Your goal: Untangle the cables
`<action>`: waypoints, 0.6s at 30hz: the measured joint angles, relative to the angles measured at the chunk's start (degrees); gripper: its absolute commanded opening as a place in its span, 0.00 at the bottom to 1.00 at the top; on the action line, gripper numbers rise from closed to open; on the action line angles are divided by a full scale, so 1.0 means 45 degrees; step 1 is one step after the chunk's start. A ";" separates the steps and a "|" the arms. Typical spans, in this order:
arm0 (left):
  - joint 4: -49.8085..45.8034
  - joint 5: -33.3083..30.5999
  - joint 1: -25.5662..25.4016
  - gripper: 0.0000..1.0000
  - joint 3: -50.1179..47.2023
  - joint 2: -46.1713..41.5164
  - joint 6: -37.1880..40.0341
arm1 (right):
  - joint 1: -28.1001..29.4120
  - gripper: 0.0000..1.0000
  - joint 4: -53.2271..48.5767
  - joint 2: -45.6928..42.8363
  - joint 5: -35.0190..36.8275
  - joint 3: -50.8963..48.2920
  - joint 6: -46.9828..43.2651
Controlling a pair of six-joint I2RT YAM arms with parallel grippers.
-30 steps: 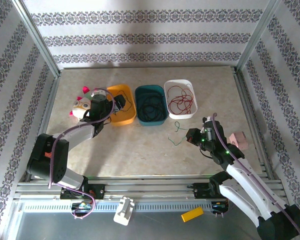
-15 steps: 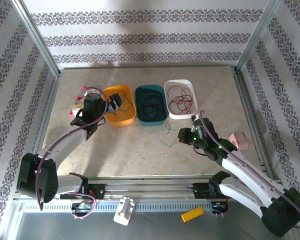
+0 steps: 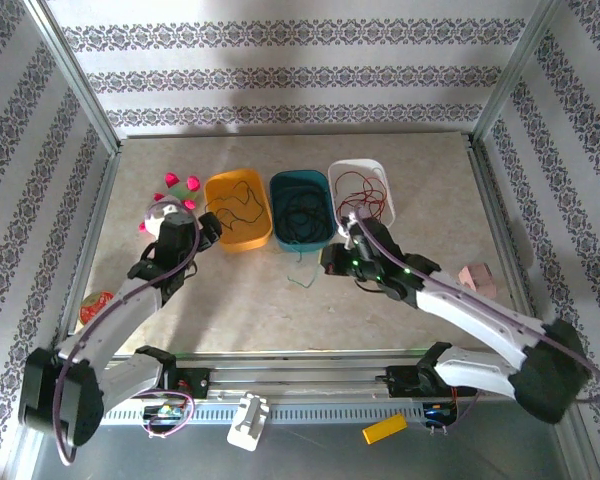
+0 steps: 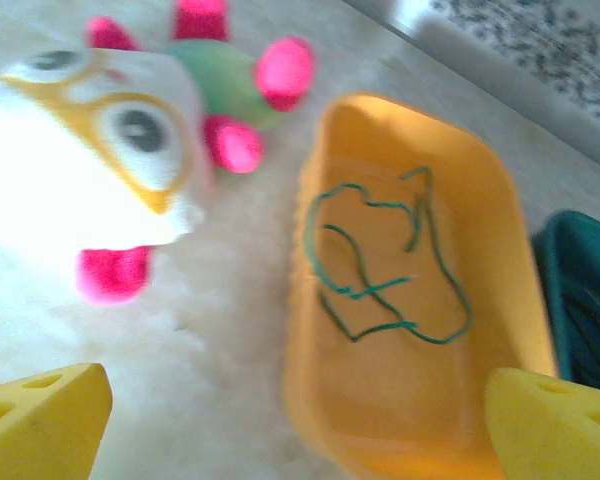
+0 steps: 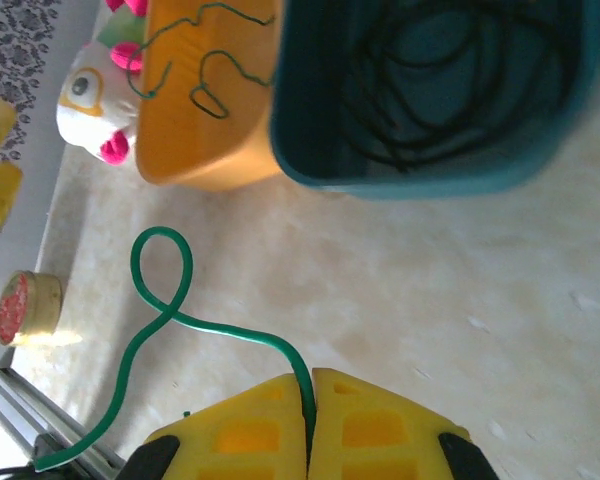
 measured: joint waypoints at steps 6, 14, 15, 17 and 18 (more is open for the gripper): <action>-0.1719 -0.1943 0.0005 0.97 -0.0782 -0.1467 -0.0952 | 0.0078 0.00 0.0699 0.4090 -0.0068 0.3774 -0.0010; -0.2399 -0.2375 0.0170 0.97 -0.0845 -0.1540 -0.1258 | 0.0078 0.00 0.0583 1.0292 -0.1112 1.0700 -0.0049; -0.2404 -0.2370 0.0170 0.97 -0.0845 -0.1540 -0.1287 | 0.0078 0.07 0.0408 1.1069 -0.1253 1.1662 -0.0078; -0.2409 -0.2361 0.0170 0.97 -0.0845 -0.1535 -0.1292 | 0.0078 0.27 0.0112 1.2206 -0.1399 1.3036 -0.0112; -0.2409 -0.2351 0.0180 0.97 -0.0845 -0.1535 -0.1292 | 0.0078 0.35 -0.0112 1.2692 -0.1443 1.3614 -0.0160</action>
